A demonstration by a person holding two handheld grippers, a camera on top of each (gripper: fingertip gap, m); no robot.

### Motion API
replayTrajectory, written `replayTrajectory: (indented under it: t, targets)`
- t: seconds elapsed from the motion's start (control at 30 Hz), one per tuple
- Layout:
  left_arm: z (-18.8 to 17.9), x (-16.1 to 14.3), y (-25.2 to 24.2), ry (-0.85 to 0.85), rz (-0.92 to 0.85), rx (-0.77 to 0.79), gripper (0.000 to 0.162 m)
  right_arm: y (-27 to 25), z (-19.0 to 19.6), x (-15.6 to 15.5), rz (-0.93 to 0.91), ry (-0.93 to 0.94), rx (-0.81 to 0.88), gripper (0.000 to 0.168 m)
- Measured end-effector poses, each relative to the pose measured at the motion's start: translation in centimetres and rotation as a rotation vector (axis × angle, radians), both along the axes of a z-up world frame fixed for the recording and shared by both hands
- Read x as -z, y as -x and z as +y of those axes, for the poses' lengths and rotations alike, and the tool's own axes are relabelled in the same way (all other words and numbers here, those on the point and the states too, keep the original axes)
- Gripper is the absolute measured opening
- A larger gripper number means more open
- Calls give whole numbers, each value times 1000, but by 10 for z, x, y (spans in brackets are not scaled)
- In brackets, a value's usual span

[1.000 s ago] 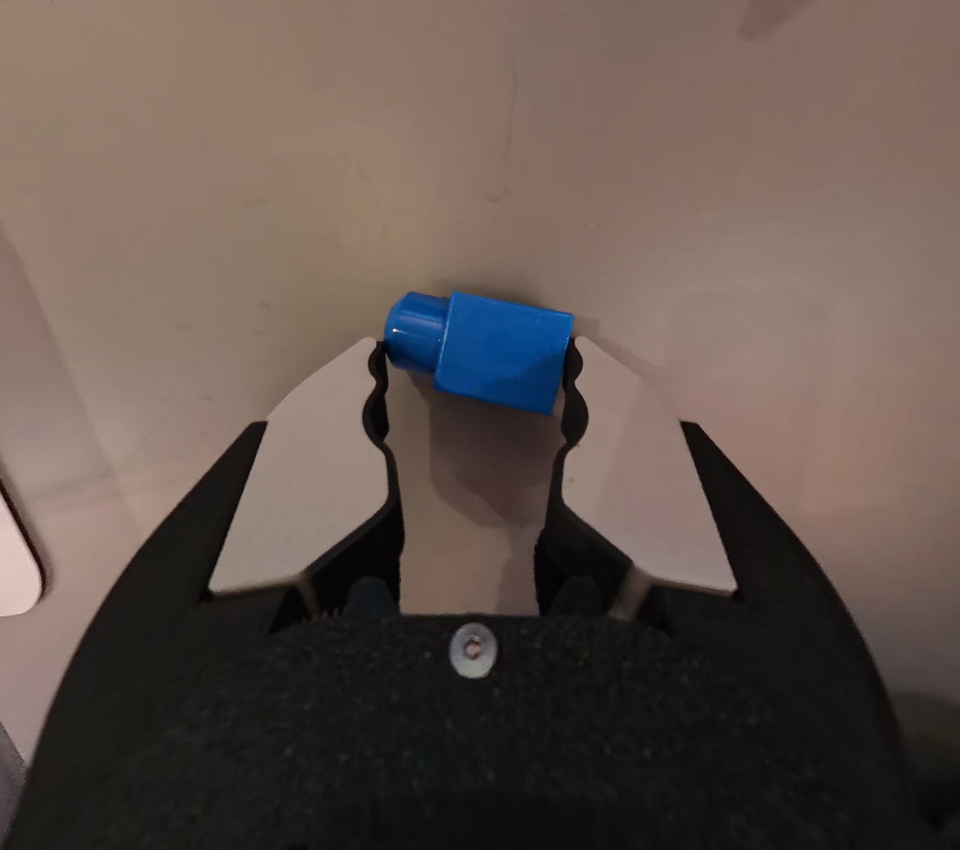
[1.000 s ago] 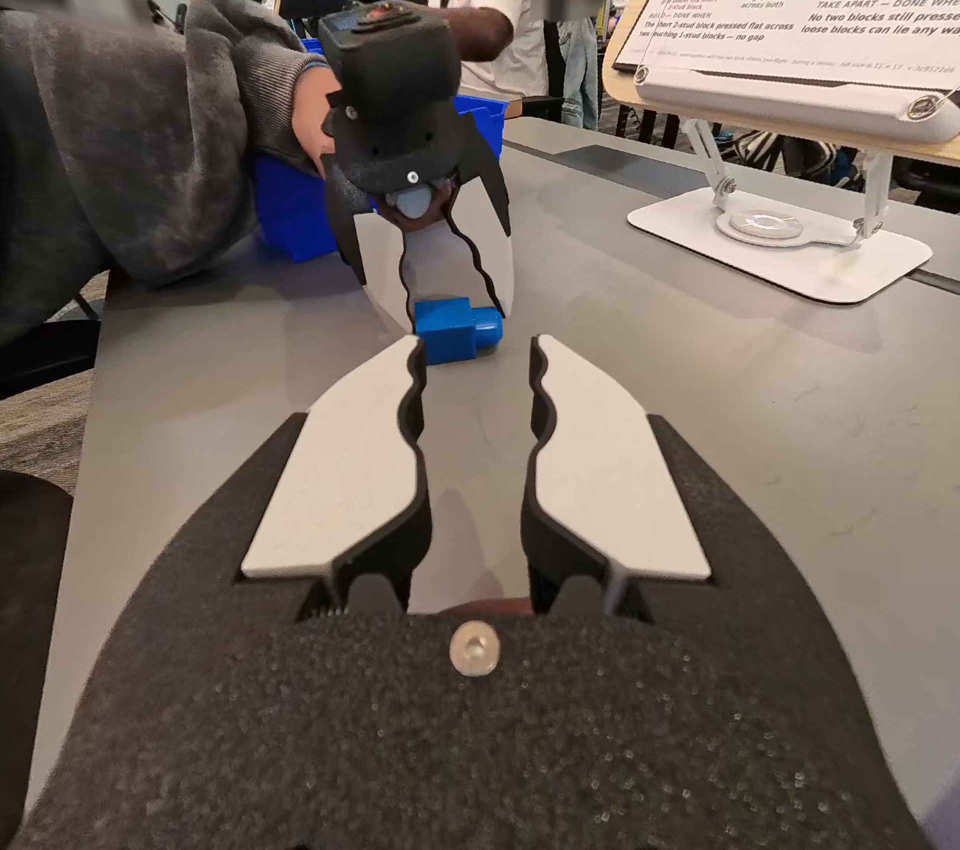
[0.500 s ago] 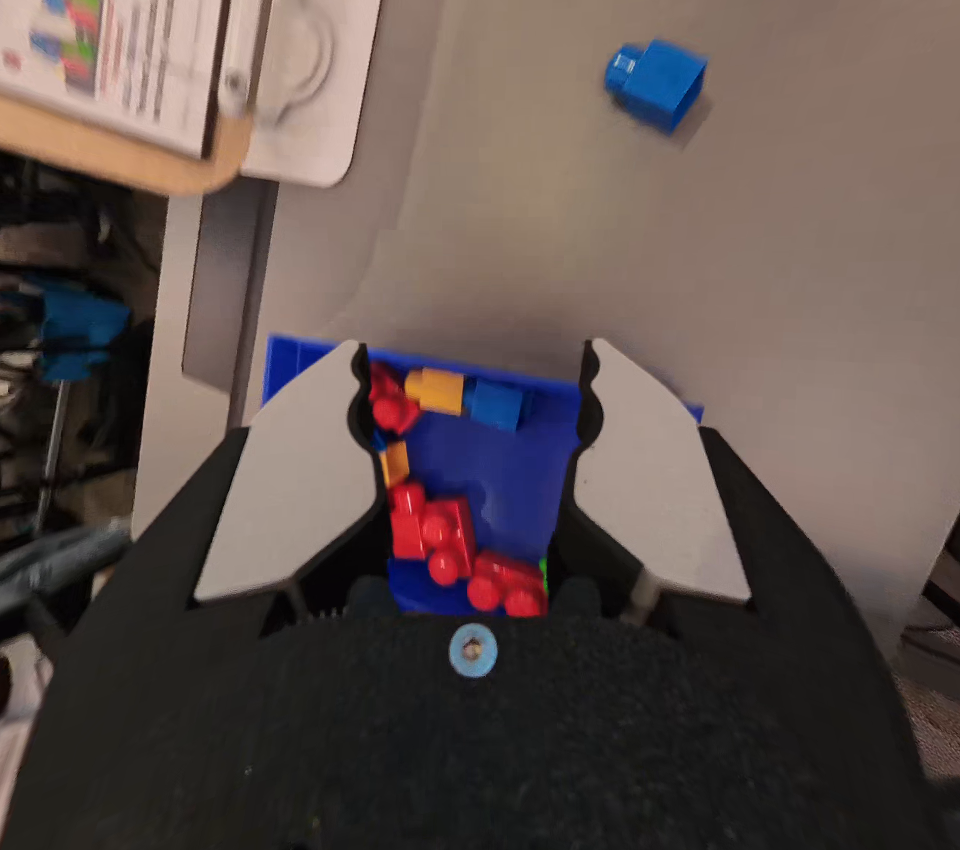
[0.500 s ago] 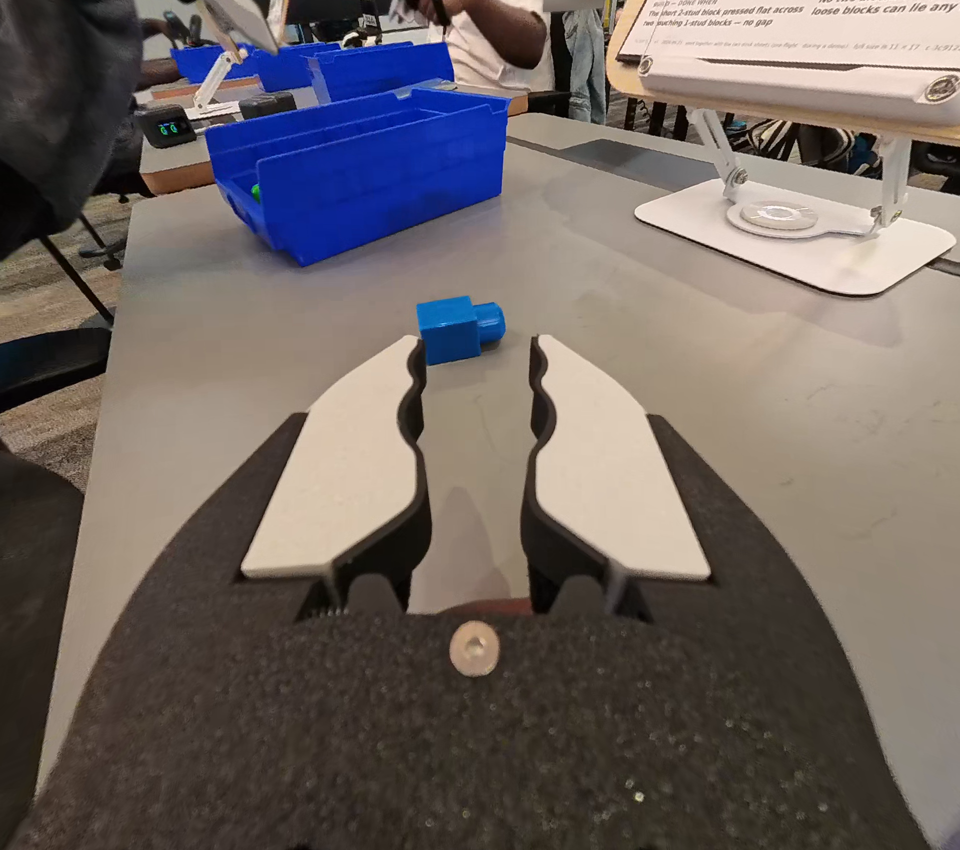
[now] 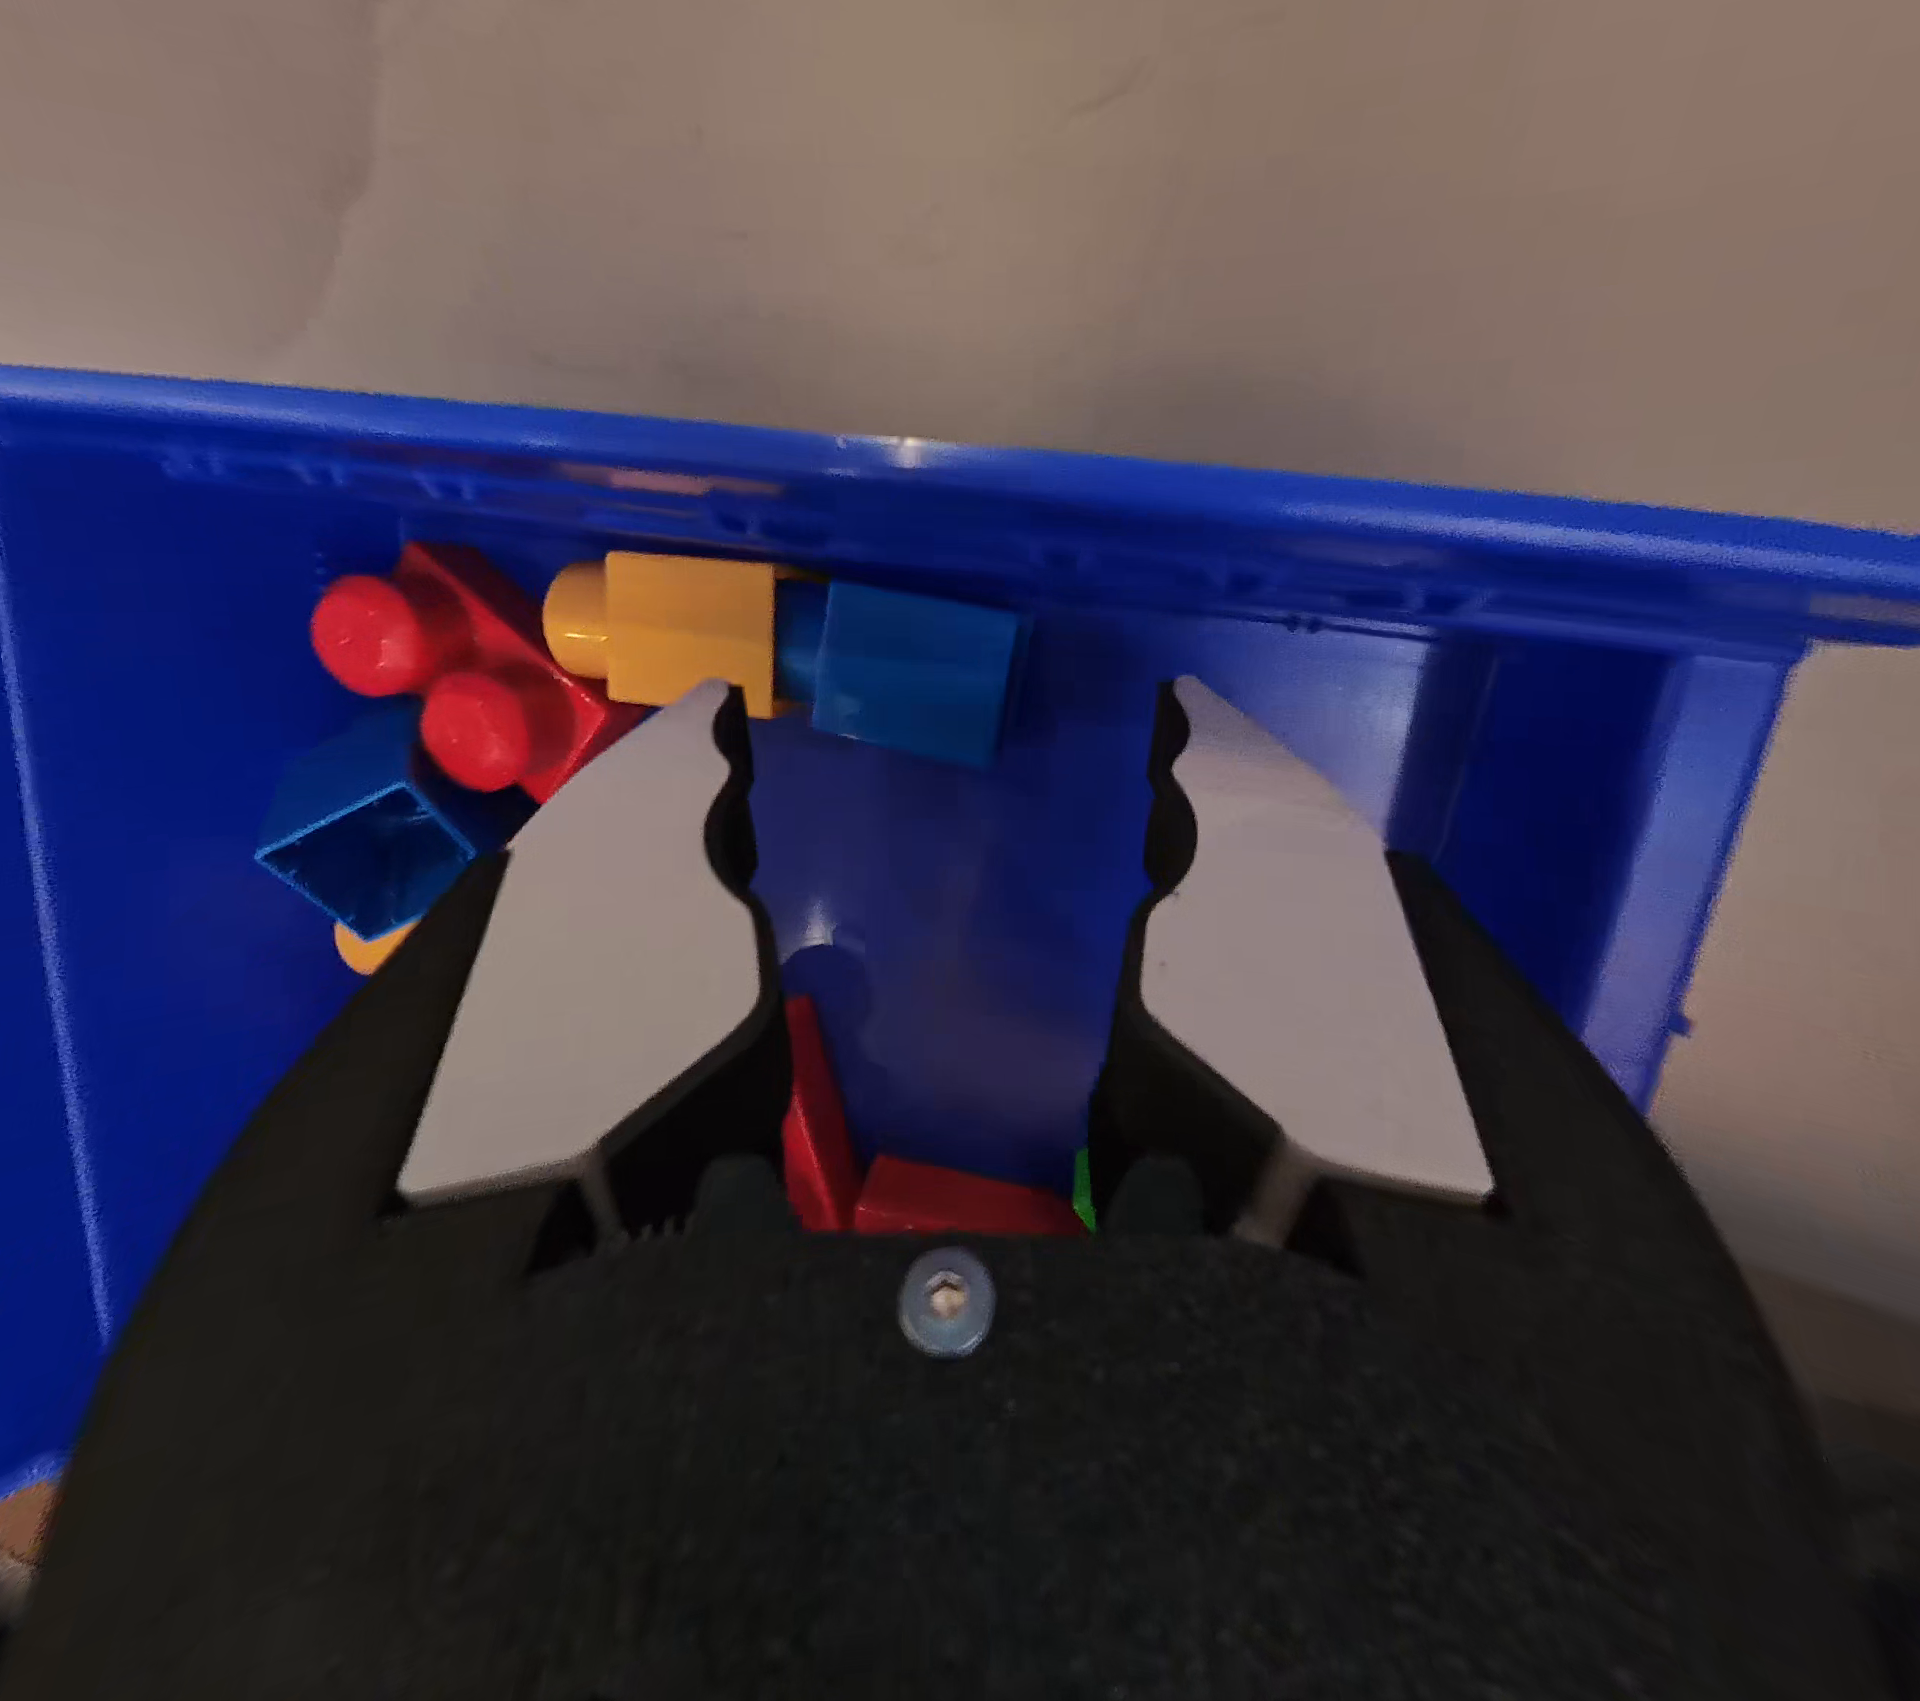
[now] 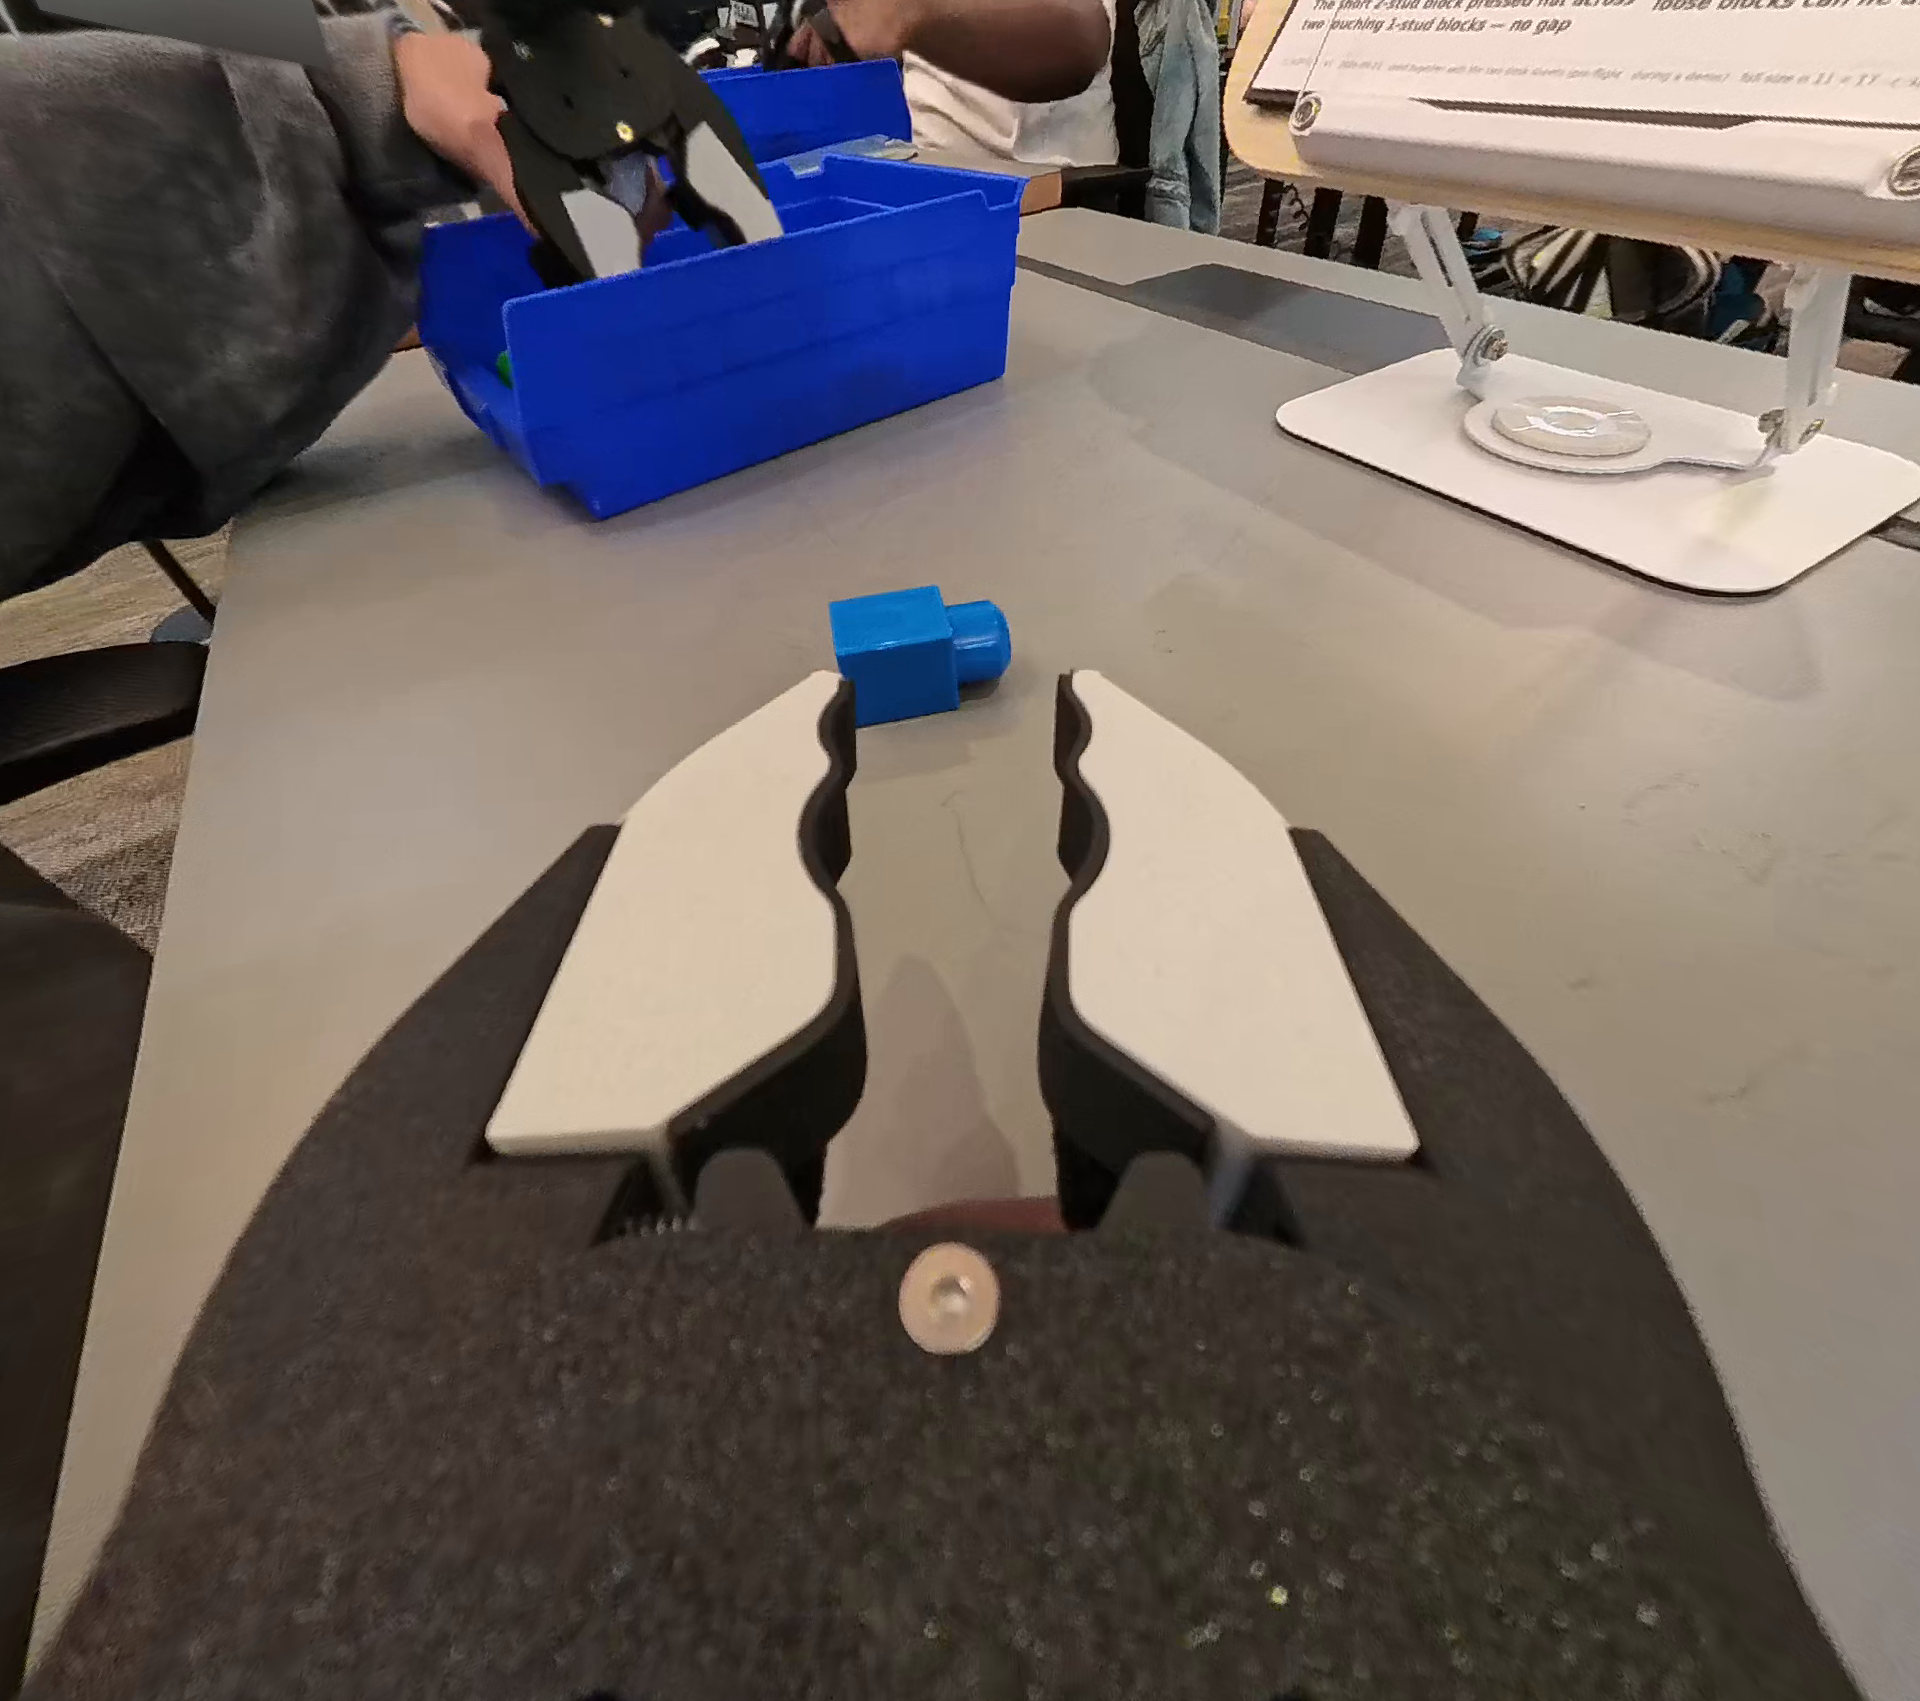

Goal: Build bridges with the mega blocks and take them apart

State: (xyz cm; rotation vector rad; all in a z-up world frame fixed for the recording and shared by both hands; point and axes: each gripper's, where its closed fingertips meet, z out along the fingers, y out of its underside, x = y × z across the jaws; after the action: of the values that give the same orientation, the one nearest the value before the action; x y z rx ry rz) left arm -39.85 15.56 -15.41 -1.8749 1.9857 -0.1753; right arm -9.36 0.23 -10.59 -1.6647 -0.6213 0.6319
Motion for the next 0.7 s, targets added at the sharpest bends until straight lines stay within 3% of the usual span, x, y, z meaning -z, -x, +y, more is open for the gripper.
replayTrajectory:
  t: [0.2, 0.23, 0.27, 0.57, 0.7]
  targets:
    - [7, 16, 1, 22, 23, 13, 71, -1, 0, 0, 16, 7, -2, 36]
    - [9, 15, 0, 12, 6, 13, 64, -1, 0, 0, 16, 11, -3, 36]
    - [8, 13, -1, 15, -4, 18, 40, -1, 1, 0, 16, 16, -5, 36]
    - [-4, 12, 4, 36, -4, 6, 38, 2, 1, 4, 3, 40, -22, 36]
    - [-11, -13, 11, -24, -39, 5, 5, 2, 0, 3, 12, 38, -24, 36]
